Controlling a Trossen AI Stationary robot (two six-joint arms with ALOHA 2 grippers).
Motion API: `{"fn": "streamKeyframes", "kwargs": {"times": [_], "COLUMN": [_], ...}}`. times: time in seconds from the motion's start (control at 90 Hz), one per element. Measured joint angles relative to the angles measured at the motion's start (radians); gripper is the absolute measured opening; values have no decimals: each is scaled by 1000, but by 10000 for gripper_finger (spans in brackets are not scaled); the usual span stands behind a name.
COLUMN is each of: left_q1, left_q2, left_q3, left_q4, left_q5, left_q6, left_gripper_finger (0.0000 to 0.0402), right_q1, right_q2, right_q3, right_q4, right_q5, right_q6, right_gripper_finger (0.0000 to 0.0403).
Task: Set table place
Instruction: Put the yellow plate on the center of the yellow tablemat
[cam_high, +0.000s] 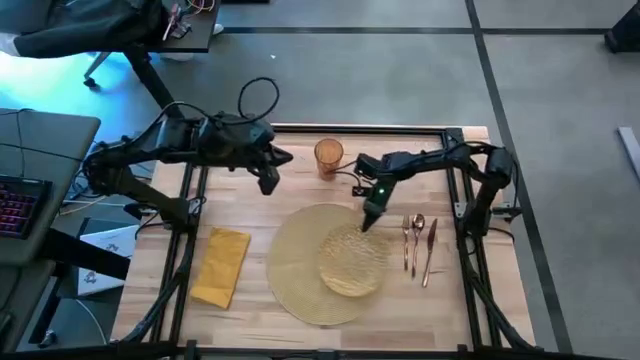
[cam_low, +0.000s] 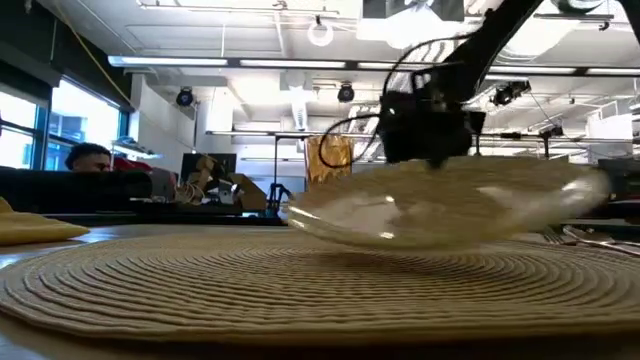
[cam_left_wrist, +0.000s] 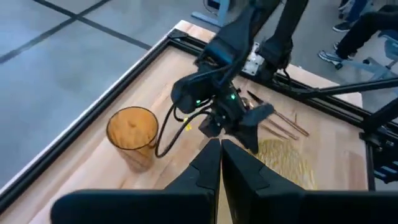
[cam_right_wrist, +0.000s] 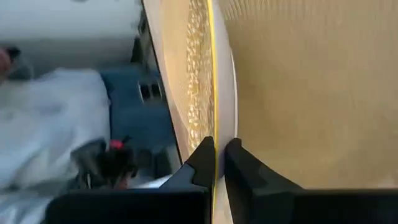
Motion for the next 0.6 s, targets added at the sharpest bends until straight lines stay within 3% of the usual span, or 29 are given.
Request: {"fn": "streamKeyframes", "kwargs": {"times": [0.2, 0.6], "left_q1": [0, 0], "left_q2": [-7, -6], "left_q3": [0, 0], "left_q4": [-14, -24], "left_q5": [-1, 3], "left_q6": [13, 14], "left_gripper_finger": [0, 0], "right_q1": [59, 110], "right_q2": [5, 36], "right_q3": [0, 0], "right_q4": [225, 292], "right_q5": [131, 260], "right_q6": [194, 282], "right_gripper_finger": [0, 1]}}
